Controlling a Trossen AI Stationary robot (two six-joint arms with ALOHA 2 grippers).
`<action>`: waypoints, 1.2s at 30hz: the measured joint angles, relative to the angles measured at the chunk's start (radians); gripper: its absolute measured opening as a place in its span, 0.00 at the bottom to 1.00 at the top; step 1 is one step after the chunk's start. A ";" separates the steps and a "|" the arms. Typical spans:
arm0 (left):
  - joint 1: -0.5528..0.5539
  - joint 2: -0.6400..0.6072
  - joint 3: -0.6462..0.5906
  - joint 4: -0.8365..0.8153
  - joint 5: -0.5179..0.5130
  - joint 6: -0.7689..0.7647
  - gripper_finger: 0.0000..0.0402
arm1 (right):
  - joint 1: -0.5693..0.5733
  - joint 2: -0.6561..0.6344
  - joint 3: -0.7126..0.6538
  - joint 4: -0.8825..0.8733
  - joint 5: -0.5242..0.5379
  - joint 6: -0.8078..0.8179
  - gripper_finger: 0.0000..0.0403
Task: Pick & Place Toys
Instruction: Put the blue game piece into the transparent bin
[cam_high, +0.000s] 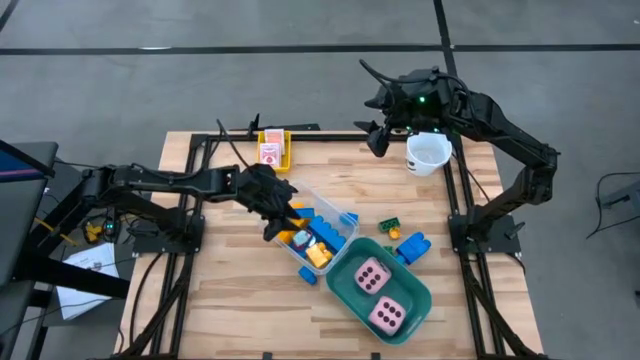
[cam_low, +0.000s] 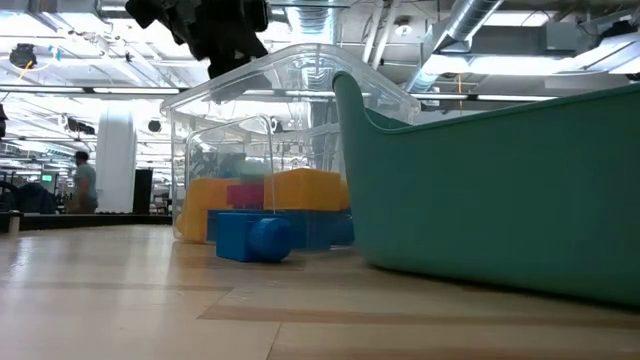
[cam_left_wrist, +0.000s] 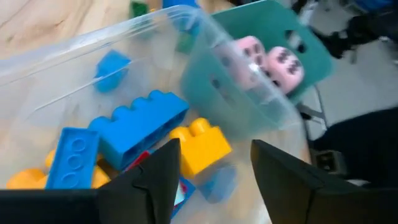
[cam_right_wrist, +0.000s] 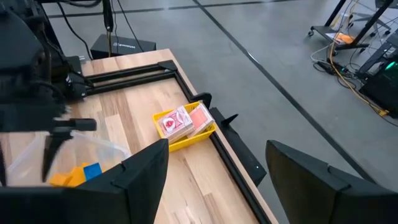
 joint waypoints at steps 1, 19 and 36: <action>-0.006 -0.011 0.000 0.001 0.020 0.002 0.48 | 0.000 0.000 0.000 0.000 0.000 0.000 0.65; -0.886 -0.044 -0.003 -0.038 -0.519 -0.749 0.22 | 0.014 -0.093 0.000 -0.086 0.000 -0.007 0.65; -0.750 0.455 0.006 0.174 -0.994 -0.794 0.42 | -0.003 -0.199 0.000 -0.032 0.031 -0.008 0.65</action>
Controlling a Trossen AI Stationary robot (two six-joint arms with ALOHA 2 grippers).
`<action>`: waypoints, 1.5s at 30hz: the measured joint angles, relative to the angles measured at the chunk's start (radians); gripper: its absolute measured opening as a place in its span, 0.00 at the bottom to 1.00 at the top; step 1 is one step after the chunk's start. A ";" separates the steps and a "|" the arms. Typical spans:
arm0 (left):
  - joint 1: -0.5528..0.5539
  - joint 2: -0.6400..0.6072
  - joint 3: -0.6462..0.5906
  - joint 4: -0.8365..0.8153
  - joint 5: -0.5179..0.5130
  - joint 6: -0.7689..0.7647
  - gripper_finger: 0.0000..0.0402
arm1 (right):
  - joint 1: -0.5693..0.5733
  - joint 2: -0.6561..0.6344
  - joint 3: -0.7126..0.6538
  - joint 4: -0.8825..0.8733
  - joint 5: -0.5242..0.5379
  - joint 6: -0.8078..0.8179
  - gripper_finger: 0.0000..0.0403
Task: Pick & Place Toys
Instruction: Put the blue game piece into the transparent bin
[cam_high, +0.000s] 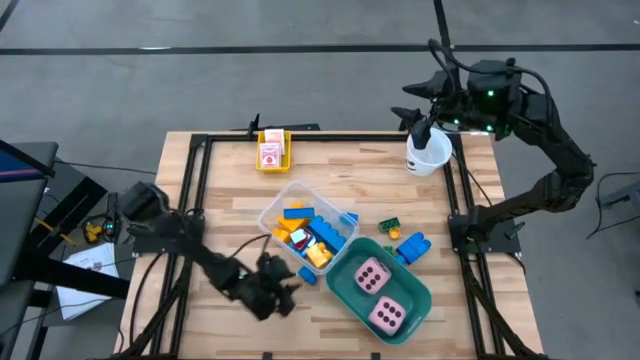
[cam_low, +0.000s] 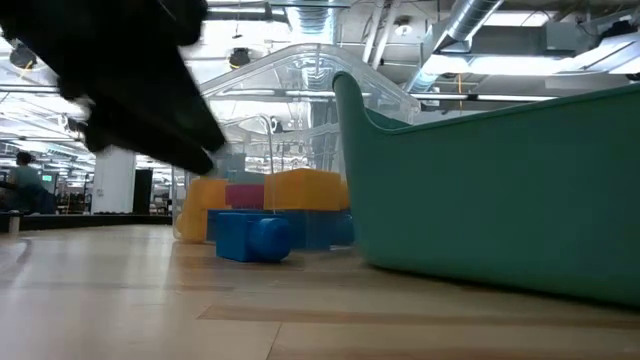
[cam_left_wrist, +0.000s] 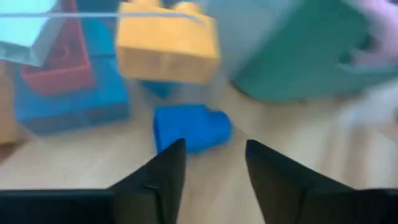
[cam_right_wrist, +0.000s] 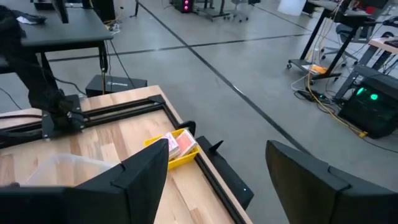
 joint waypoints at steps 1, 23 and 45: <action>0.016 0.025 0.000 0.023 -0.001 -0.012 0.38 | 0.000 -0.002 0.000 0.000 0.005 0.000 0.65; 0.046 0.108 0.002 0.049 -0.018 -0.041 0.11 | 0.001 -0.031 0.000 -0.012 0.016 -0.002 0.65; -0.193 -0.211 -0.011 -0.389 0.051 -0.071 0.43 | 0.001 -0.027 0.000 0.047 0.020 0.087 0.65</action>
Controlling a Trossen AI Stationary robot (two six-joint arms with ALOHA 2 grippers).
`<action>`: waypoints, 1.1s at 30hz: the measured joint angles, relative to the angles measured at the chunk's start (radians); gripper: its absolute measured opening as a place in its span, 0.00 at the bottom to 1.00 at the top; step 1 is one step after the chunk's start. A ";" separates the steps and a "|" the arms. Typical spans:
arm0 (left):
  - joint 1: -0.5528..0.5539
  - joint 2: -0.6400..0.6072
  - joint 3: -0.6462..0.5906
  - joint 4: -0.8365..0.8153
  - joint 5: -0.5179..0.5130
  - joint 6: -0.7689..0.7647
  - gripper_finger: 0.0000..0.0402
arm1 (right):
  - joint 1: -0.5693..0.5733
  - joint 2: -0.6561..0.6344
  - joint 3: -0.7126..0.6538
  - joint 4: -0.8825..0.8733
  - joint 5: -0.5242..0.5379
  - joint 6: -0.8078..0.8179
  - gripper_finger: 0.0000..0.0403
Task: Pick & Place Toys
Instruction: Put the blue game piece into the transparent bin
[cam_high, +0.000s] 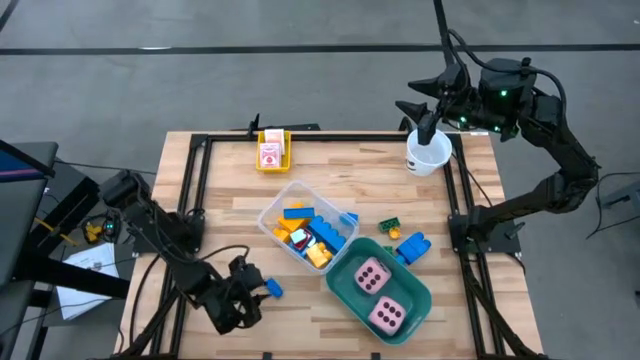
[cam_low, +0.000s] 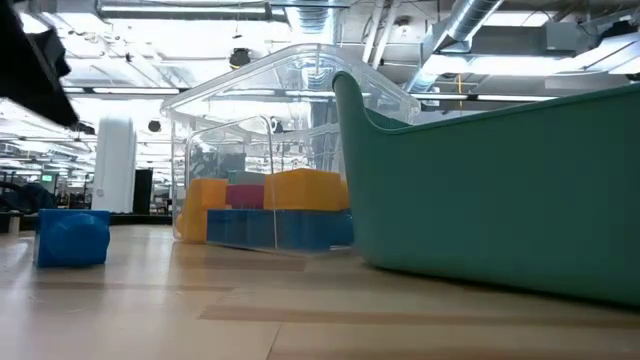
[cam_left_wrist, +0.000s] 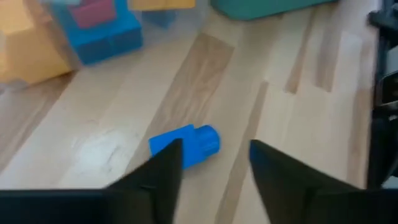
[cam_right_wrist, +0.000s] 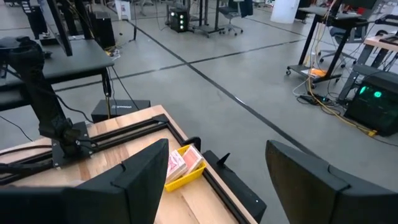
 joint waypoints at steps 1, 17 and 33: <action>0.002 -0.004 -0.010 -0.001 0.001 -0.003 0.49 | 0.000 0.000 0.000 0.000 0.001 0.000 0.65; 0.103 0.055 -0.107 0.155 0.103 -0.085 0.94 | 0.009 0.000 0.000 -0.007 0.002 0.018 0.65; 0.115 0.199 -0.104 0.261 0.114 -0.112 0.94 | -0.002 0.000 0.000 -0.023 0.028 -0.009 0.65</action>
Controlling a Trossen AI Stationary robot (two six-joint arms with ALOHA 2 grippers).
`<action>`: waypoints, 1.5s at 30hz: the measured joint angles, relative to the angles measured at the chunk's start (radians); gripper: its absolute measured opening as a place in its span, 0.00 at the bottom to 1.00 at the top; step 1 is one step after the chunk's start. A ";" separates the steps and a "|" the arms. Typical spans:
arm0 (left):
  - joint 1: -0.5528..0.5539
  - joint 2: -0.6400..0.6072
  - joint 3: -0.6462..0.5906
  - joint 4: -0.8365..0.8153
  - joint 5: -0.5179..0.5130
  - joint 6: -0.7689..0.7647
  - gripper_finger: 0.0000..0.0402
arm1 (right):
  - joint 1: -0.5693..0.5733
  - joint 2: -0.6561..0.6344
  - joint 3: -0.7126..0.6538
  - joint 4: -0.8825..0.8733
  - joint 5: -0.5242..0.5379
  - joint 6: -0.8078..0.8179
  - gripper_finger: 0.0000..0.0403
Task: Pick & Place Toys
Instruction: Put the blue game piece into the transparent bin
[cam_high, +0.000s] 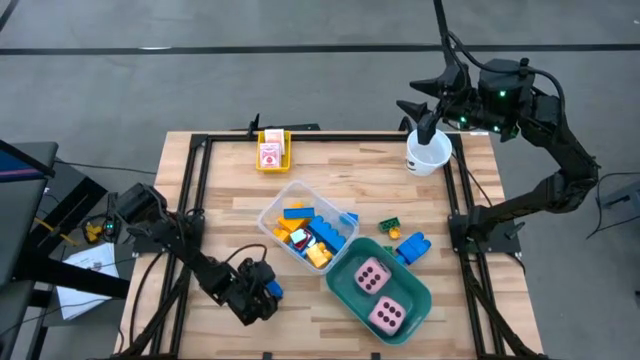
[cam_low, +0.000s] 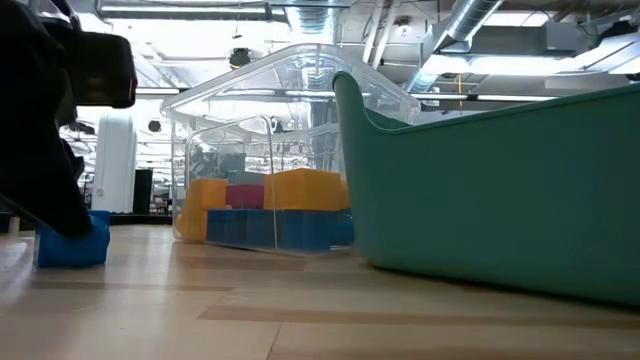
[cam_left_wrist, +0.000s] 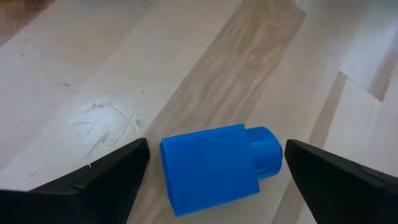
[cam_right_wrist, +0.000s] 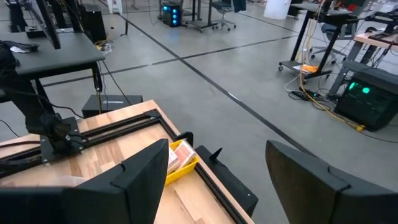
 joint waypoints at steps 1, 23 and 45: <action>0.001 0.000 0.000 -0.002 0.000 0.000 0.93 | 0.000 0.000 0.000 0.000 0.000 0.000 0.65; 0.018 -0.277 -0.005 -0.308 0.089 0.038 0.32 | 0.000 0.000 0.000 0.026 0.026 -0.030 0.65; 0.036 -0.435 -0.184 0.052 -0.041 0.183 0.56 | 0.011 0.000 0.000 0.015 0.026 -0.026 0.65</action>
